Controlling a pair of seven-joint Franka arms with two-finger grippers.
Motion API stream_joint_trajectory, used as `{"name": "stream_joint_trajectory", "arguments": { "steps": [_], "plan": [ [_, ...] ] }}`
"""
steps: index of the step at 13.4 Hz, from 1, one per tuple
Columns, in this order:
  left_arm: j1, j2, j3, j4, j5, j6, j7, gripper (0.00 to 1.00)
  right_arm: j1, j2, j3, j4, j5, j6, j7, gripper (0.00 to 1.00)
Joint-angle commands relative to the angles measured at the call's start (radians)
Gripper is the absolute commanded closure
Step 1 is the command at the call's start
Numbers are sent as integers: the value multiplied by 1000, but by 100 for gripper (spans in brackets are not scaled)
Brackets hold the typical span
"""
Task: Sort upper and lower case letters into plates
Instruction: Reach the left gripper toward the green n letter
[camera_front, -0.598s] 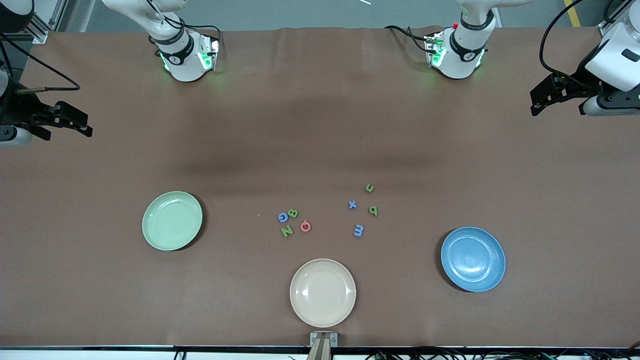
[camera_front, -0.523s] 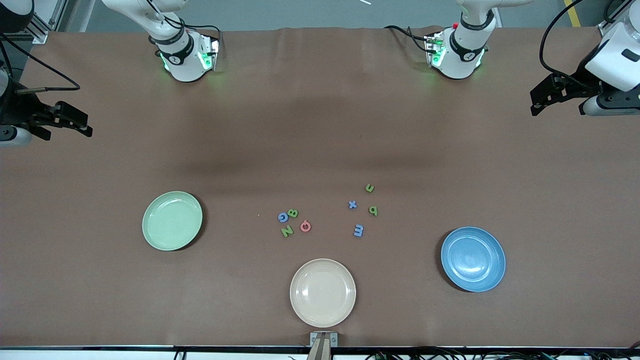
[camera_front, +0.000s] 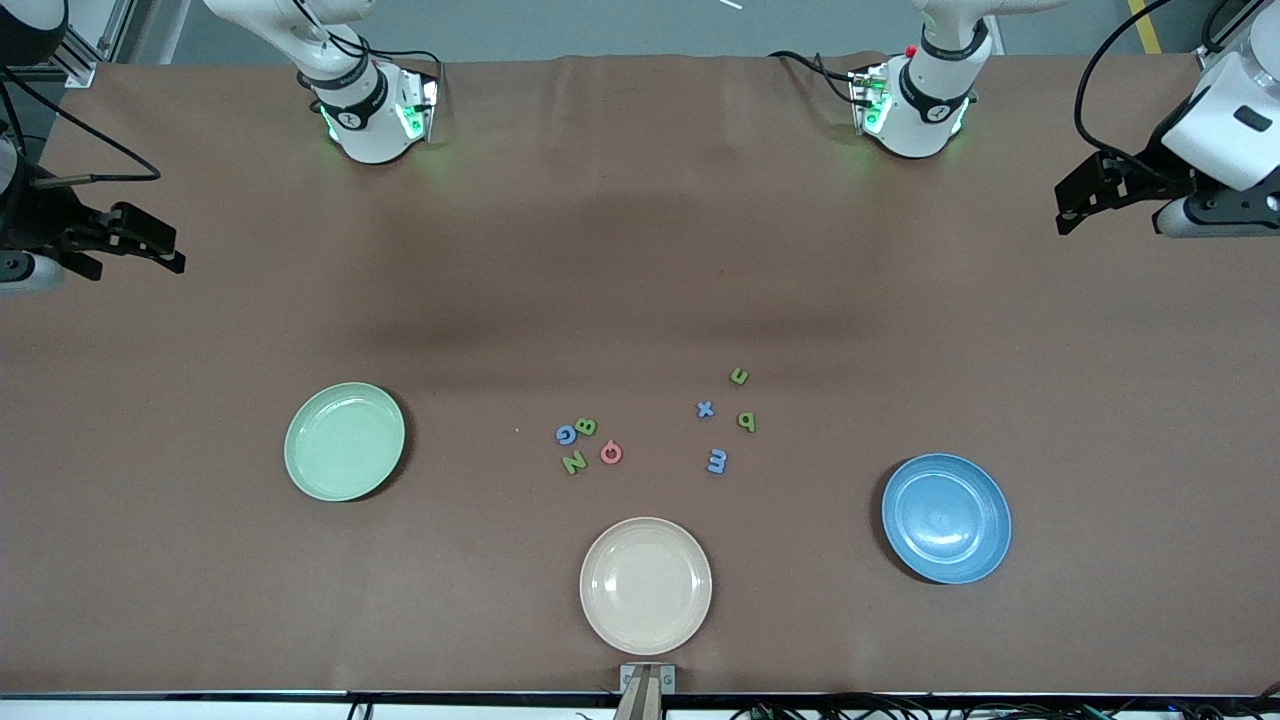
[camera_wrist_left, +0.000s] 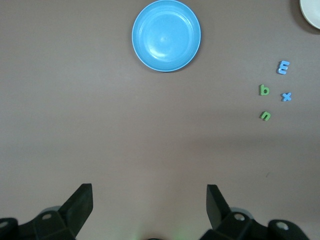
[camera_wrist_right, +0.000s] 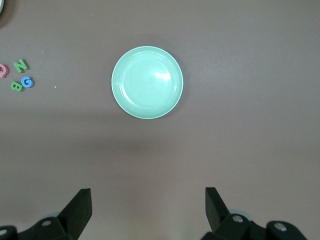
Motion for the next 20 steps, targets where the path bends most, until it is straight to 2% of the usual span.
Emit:
{"name": "stream_joint_trajectory", "arguments": {
  "steps": [1, 4, 9, 12, 14, 17, 19, 20],
  "plan": [
    [-16, 71, -13, 48, 4, -16, -1, 0, -2, -30, -1, -31, 14, 0, 13, 0],
    [-49, 137, -60, 14, 4, 39, -51, 0, -2, -29, -1, -31, 14, -5, 13, 0],
    [-90, 187, -169, -176, 5, 327, -367, 0, -7, -18, -1, 15, 15, -12, 11, 0],
    [-153, 233, -174, -287, 5, 518, -439, 0, -8, 27, -4, 34, 9, -2, 10, 0],
    [-196, 286, -173, -321, 15, 607, -442, 0, -11, 50, -4, 35, 8, -3, 11, 0],
    [-274, 392, -173, -324, 122, 720, -441, 1, -13, 73, -4, 37, 14, 14, 2, 0],
    [-289, 467, -176, -325, 234, 825, -442, 4, -13, 105, -4, 37, 12, 49, 0, 0],
    [-291, 511, -177, -324, 249, 871, -435, 5, -13, 132, -4, 40, 8, 67, 0, 0]
  ]
}}
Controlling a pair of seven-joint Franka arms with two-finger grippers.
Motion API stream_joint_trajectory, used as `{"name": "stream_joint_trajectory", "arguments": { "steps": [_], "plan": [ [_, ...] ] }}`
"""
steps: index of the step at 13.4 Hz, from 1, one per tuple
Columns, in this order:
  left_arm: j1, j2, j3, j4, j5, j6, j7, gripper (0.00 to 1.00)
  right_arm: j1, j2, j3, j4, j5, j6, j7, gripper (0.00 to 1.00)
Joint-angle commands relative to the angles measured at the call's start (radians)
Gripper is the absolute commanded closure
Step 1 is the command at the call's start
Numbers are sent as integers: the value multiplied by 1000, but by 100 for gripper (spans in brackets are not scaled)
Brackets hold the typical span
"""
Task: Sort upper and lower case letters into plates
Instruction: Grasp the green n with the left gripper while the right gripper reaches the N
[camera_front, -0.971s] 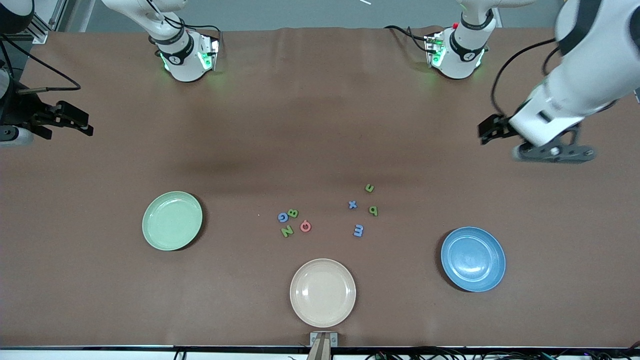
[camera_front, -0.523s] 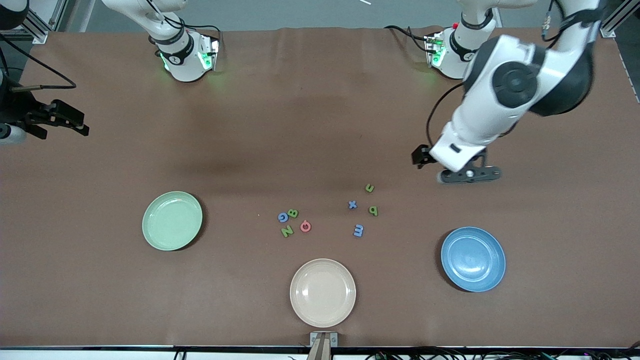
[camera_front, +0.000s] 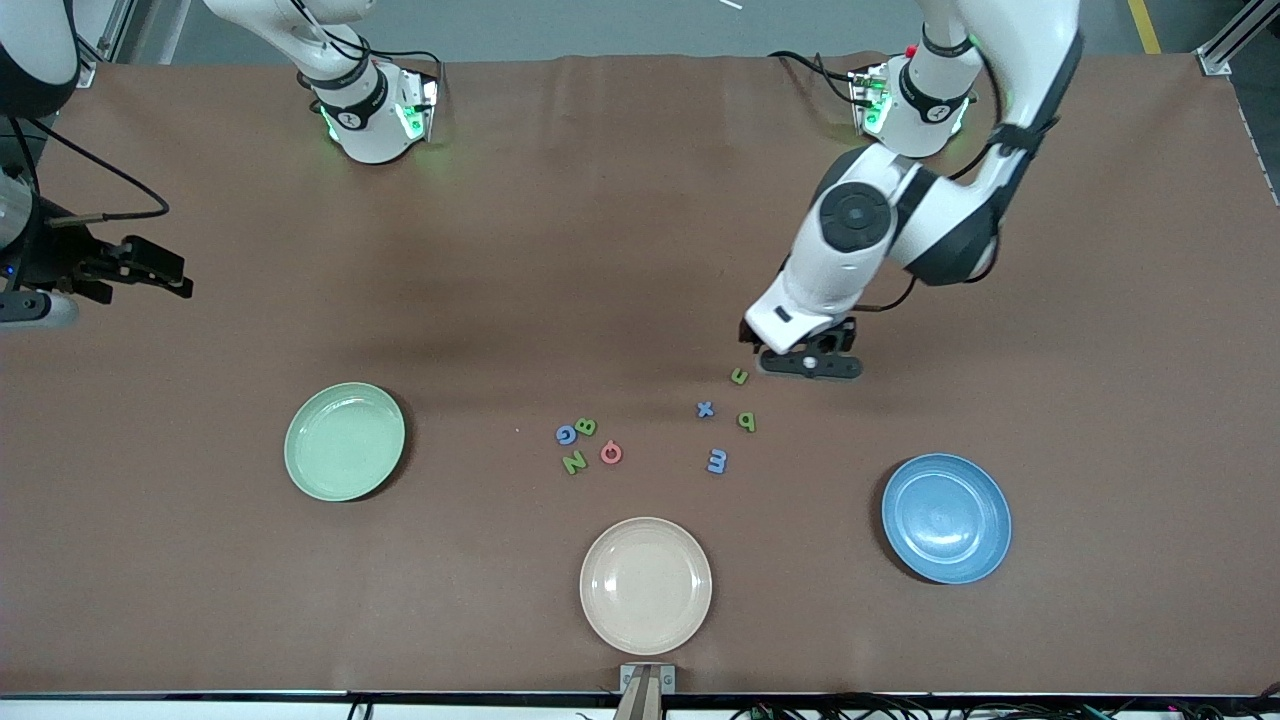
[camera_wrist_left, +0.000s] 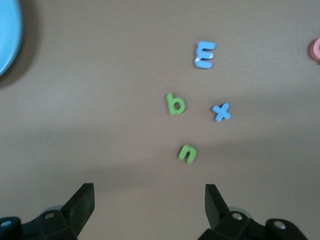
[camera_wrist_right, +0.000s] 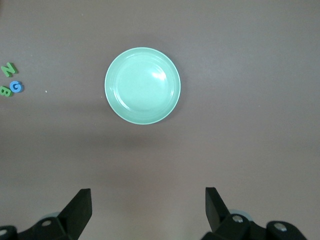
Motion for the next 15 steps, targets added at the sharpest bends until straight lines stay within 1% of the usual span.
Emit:
{"name": "stream_joint_trajectory", "arguments": {
  "steps": [1, 2, 4, 5, 6, 7, 9, 10, 13, 14, 15],
  "plan": [
    [-5, 107, -9, 10, 59, 111, 14, 6, -10, 84, 5, 19, 2, 37, 0, 0],
    [-16, 138, -14, 10, 63, 138, 17, 8, -13, 122, 5, 27, 3, 43, 0, 0],
    [-36, 182, -14, 10, 86, 180, 17, 12, -13, 143, 7, 21, 23, 41, 11, 0],
    [-38, 194, -14, 10, 89, 182, 17, 14, -9, 158, 8, 21, 47, 43, 12, 0],
    [-41, 205, -14, 10, 100, 183, 19, 15, -1, 167, 7, 19, 92, 46, 14, 0],
    [-44, 211, -14, 9, 131, 183, 27, 17, 14, 208, 8, 19, 118, 84, 26, 0],
    [-42, 240, -14, 12, 175, 204, 33, 21, 89, 264, 10, 15, 120, 184, 98, 0],
    [-42, 254, -14, 10, 177, 227, 33, 26, 138, 288, 10, 16, 120, 228, 168, 0],
    [-42, 270, -14, 12, 178, 245, 39, 31, 302, 389, 10, 24, 118, 404, 339, 0],
    [-44, 274, -14, 12, 178, 245, 40, 34, 354, 422, 8, 24, 115, 469, 385, 0],
    [-42, 274, -14, 10, 178, 245, 44, 40, 394, 457, 8, 27, 107, 524, 443, 0]
  ]
}}
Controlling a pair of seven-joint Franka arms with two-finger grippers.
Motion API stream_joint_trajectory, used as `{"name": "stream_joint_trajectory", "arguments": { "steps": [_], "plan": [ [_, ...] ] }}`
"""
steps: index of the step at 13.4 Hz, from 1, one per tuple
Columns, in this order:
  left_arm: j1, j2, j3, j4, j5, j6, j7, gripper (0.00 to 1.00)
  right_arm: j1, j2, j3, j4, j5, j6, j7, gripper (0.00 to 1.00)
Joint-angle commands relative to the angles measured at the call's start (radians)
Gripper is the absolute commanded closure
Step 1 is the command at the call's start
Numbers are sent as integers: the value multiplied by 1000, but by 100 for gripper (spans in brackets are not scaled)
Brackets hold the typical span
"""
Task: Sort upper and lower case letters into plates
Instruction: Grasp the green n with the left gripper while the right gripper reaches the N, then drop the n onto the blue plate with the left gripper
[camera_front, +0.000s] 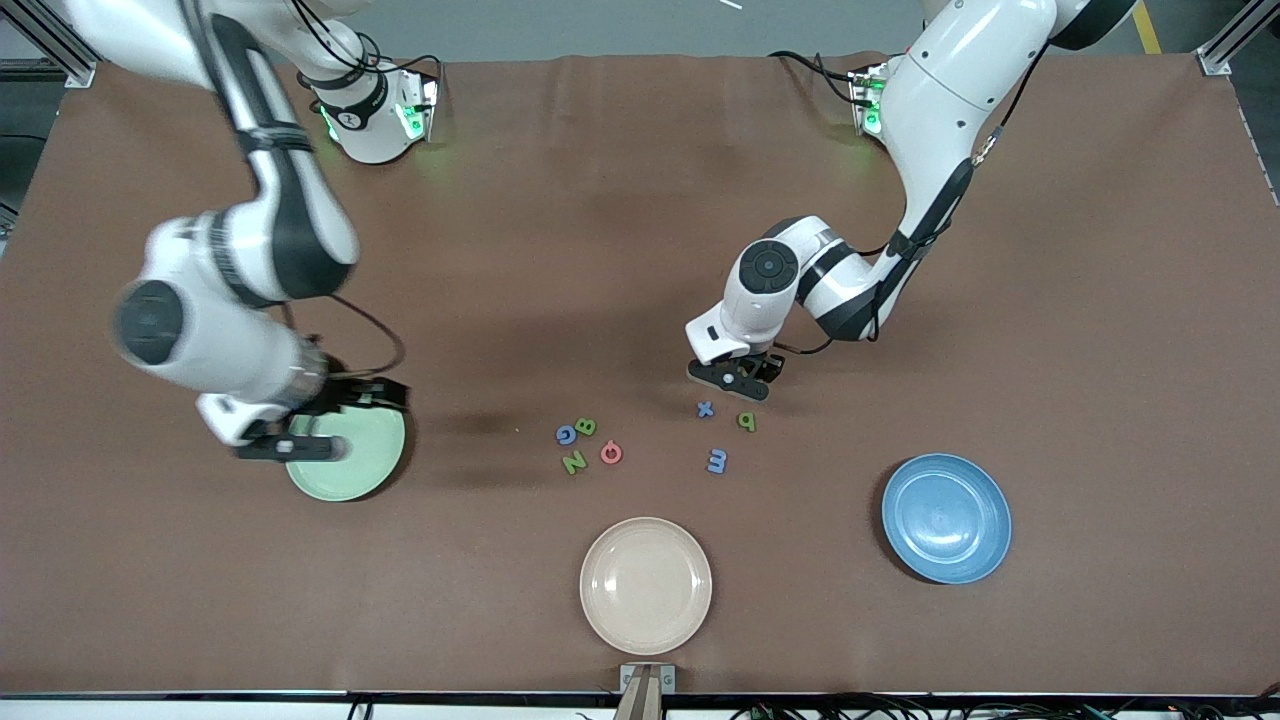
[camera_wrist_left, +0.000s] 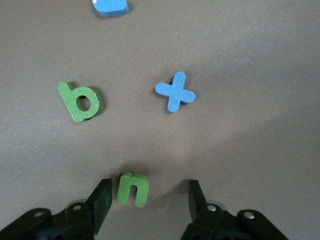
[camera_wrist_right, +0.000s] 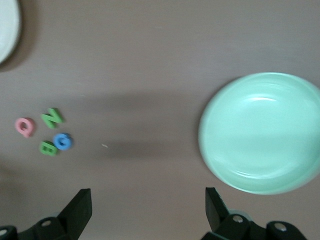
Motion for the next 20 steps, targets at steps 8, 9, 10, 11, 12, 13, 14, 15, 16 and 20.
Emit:
{"name": "stream_joint_trajectory", "arguments": {
  "steps": [8, 9, 10, 11, 12, 13, 14, 15, 16, 20],
  "plan": [
    [83, -60, -2, 14, 21, -2, 35, 99, 224, 345, -15, 239, -114, 207, 99, 29],
    [133, -87, -4, 16, 21, -2, 75, 99, 224, 369, -14, 239, -171, 236, 93, 32],
    [173, -106, -4, 21, 21, -2, 121, 99, 225, 386, -12, 239, -185, 267, 96, 32],
    [224, -121, -4, 30, 19, -2, 153, 98, 233, 402, -12, 240, -186, 290, 99, 32],
    [268, -123, -5, 40, 19, -5, 164, 98, 237, 414, -12, 245, -186, 307, 102, 32],
    [300, -123, -4, 45, 19, -5, 175, 98, 239, 423, -12, 257, -184, 310, 114, 32],
    [336, -112, -2, 59, 19, -5, 204, 98, 240, 433, -11, 268, -182, 311, 137, 32],
    [371, -103, -2, 73, 18, -5, 241, 98, 250, 440, -11, 275, -182, 311, 148, 32],
    [400, -85, -2, 96, 19, -5, 264, 98, 254, 446, -11, 283, -184, 313, 154, 32],
    [477, -17, 9, 151, 18, -5, 330, 93, 262, 476, -11, 302, -184, 356, 178, 32]
  ]
}}
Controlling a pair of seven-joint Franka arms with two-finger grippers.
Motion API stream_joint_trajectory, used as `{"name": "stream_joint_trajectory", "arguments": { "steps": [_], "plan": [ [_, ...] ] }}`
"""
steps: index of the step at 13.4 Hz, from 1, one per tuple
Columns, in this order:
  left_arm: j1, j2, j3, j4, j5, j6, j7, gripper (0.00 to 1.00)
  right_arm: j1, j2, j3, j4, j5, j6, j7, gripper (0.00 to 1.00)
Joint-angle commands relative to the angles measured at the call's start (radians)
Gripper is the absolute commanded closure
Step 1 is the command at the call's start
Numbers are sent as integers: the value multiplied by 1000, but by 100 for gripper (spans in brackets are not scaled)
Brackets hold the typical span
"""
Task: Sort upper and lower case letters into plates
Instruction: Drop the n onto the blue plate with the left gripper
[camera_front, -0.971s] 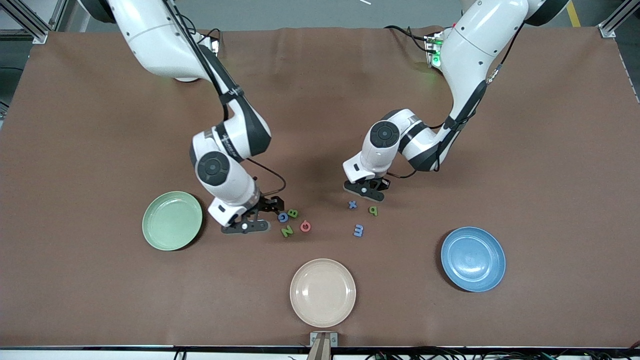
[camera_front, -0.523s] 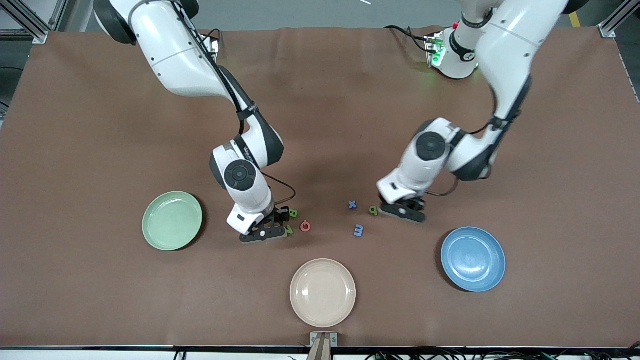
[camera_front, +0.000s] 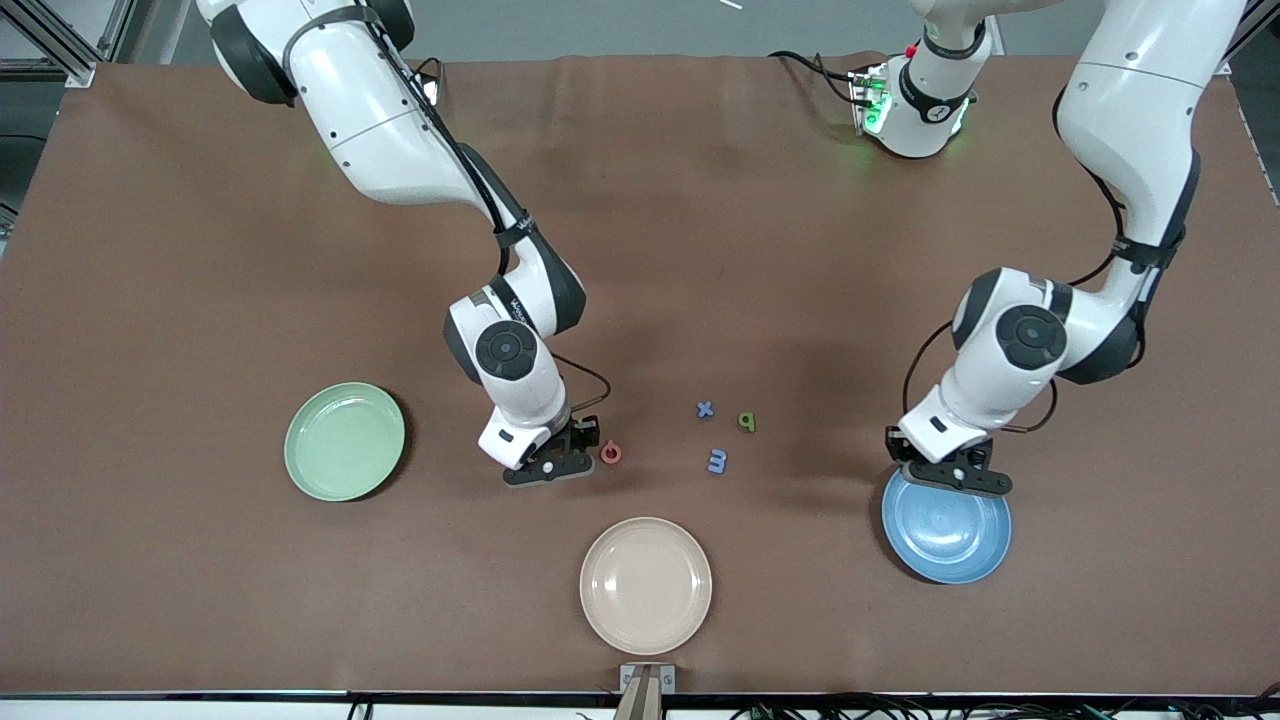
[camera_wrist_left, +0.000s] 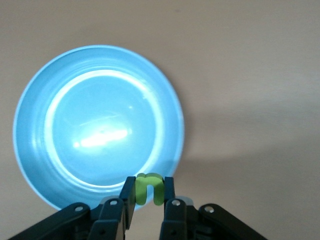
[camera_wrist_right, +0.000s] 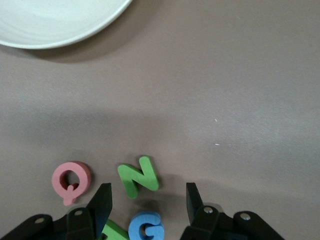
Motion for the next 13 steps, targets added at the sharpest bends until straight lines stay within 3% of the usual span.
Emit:
{"name": "stream_joint_trajectory", "arguments": {
  "steps": [1, 4, 5, 6, 9, 11, 13],
  "plan": [
    [54, 62, -4, 49, 18, -4, 67, 90, 7, 35, -6, 32, -21, 31, 42, 32],
    [106, 93, -6, 66, 12, -3, 146, 71, 17, 47, -6, 32, -21, 54, 40, 41],
    [106, 96, -6, 66, 6, -3, 144, 46, 17, 47, -6, 32, -21, 55, 40, 45],
    [112, 94, -6, 62, 7, -3, 147, 0, 17, 49, -6, 32, -21, 55, 43, 46],
    [103, 61, -18, 55, 4, -29, 121, 0, 17, 49, -6, 29, -21, 55, 42, 55],
    [101, 28, -68, 54, 3, -93, 68, 0, 15, 49, -6, 27, -14, 55, 49, 73],
    [98, 4, -130, 54, 3, -151, -35, 0, -2, 39, -6, 29, -8, 45, 43, 99]
  ]
}}
